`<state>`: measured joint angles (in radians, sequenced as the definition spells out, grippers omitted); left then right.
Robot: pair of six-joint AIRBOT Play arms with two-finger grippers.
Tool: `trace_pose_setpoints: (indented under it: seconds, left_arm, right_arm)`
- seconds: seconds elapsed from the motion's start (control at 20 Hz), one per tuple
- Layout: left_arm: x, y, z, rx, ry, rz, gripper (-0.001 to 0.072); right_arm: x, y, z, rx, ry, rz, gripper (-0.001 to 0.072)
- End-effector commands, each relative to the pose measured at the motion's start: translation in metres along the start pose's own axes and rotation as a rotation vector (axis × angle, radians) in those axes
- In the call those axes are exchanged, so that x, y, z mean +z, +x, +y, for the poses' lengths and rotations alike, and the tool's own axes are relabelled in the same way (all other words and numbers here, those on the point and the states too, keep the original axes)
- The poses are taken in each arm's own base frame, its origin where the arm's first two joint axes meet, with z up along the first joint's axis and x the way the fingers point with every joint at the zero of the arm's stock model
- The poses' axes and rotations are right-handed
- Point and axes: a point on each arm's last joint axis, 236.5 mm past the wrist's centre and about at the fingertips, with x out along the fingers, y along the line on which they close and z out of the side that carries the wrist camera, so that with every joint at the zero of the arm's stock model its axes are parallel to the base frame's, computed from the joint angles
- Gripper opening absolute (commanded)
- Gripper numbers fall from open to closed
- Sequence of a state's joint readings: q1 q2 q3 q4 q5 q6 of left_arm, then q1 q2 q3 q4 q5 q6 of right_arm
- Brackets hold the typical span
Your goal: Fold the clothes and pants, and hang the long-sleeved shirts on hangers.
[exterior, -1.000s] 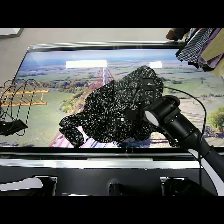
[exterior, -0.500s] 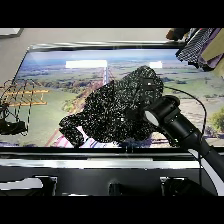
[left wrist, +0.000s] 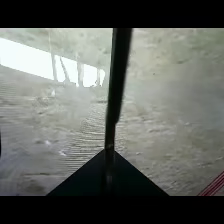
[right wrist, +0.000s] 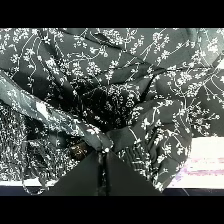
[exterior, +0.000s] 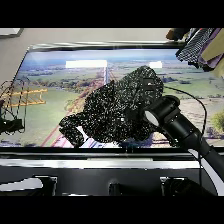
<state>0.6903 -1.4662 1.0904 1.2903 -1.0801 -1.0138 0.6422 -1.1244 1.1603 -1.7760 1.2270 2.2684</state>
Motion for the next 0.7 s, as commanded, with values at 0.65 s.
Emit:
trace_pose_setpoints:
  seconds: [0.65]
  left_arm:
    - [0.024, -0.148, -0.209, -0.057, 0.549, -0.262, 0.0013]
  right_arm:
    - [0.001, 0.000, -0.011, -0.046, -0.008, -0.006, 0.0034]
